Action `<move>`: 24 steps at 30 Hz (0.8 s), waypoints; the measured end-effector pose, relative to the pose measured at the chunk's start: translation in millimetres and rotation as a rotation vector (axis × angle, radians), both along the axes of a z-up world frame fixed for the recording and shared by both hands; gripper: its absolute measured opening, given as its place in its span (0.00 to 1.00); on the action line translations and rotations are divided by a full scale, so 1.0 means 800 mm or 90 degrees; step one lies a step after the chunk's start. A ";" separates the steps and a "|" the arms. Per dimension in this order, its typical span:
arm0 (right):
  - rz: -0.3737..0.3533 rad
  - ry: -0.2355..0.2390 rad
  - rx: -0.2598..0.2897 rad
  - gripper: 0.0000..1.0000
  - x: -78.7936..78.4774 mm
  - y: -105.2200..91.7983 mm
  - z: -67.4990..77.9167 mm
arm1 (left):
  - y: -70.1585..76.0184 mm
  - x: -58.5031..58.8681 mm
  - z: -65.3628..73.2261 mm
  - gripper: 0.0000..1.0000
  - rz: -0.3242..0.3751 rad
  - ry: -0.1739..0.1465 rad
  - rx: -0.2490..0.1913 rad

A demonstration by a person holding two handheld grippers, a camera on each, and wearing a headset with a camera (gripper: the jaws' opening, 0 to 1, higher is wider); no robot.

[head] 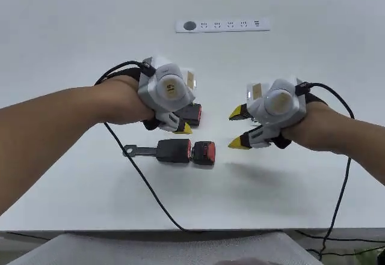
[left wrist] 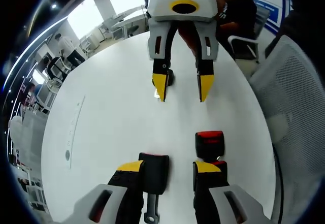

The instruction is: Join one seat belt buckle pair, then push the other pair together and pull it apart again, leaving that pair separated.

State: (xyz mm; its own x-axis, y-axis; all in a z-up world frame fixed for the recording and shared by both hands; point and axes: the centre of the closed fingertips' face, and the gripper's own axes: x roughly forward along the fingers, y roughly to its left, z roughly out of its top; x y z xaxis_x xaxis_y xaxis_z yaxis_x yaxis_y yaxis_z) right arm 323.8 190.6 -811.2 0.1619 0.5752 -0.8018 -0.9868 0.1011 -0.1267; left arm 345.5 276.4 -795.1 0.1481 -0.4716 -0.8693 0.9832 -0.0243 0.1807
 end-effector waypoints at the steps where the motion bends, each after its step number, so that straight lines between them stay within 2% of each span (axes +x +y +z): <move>1: -0.004 -0.002 -0.003 0.37 0.003 -0.006 -0.001 | 0.001 0.003 -0.003 0.39 0.001 0.001 0.003; 5: -0.031 -0.003 -0.013 0.37 0.012 -0.037 -0.004 | 0.008 0.016 -0.017 0.41 0.005 -0.002 0.019; 8: -0.046 0.003 -0.020 0.38 0.015 -0.060 -0.009 | 0.009 0.028 -0.019 0.43 0.016 -0.007 0.012; 11: -0.055 0.008 -0.044 0.38 0.020 -0.086 -0.020 | 0.012 0.032 -0.026 0.44 0.019 0.004 0.006; 13: -0.066 0.011 -0.048 0.38 0.025 -0.098 -0.023 | 0.016 0.035 -0.033 0.45 0.011 0.007 0.013; 17: -0.083 0.009 -0.048 0.38 0.035 -0.110 -0.025 | 0.016 0.039 -0.041 0.45 0.004 0.007 0.017; 24: -0.078 0.027 -0.066 0.38 0.039 -0.121 -0.046 | 0.027 0.043 -0.056 0.43 0.003 0.015 0.039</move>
State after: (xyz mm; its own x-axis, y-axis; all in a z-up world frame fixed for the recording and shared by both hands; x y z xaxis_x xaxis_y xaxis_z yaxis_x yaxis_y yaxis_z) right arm 355.2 93.6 -848.3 0.1903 0.4666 -0.8638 -0.9724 0.2103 -0.1007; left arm 379.8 297.8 -839.8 0.1284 -0.4164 -0.9001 0.9874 -0.0307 0.1551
